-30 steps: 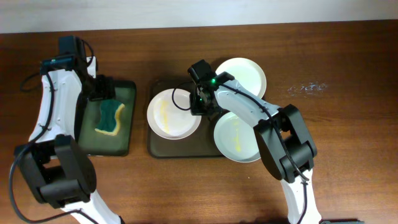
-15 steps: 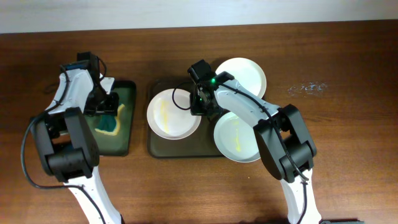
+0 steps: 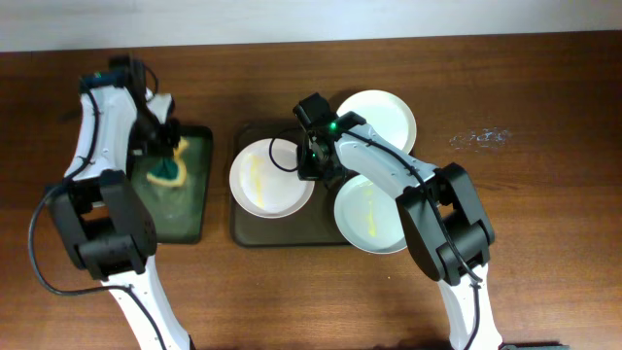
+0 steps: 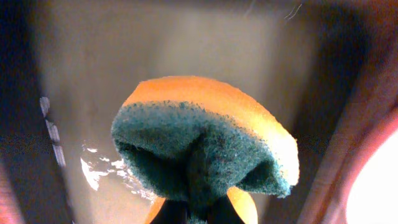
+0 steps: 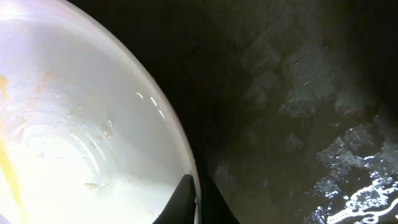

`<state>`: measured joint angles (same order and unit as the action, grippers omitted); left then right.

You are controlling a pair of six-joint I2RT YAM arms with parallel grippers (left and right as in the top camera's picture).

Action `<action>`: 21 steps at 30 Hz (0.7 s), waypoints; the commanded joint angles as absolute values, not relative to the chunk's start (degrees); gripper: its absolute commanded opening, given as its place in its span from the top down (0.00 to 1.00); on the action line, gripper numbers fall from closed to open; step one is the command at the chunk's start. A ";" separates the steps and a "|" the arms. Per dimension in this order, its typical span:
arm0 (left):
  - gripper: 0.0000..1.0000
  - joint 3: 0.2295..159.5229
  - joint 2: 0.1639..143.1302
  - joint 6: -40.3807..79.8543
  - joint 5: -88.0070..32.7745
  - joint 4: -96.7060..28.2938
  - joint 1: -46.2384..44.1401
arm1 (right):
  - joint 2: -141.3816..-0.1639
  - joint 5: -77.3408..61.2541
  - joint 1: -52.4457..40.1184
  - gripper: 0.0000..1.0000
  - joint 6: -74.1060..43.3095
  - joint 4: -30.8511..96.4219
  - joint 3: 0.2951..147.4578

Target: Clean dirty plates on tray and stack at the side

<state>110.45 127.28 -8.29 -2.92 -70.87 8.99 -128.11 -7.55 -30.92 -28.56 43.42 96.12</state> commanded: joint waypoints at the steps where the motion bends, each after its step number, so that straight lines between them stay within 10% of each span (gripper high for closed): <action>1: 1.00 123.35 126.93 -7.18 -12.12 -75.79 6.98 | -131.52 -8.69 -31.73 0.96 -29.02 44.36 95.07; 21: 1.00 94.56 126.98 21.37 -0.21 -60.01 -13.47 | -131.52 -13.52 -26.50 0.96 -29.04 48.82 95.07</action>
<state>98.24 127.13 16.88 -3.07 -60.07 -13.30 -128.53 -16.60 -26.96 -28.51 47.97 96.23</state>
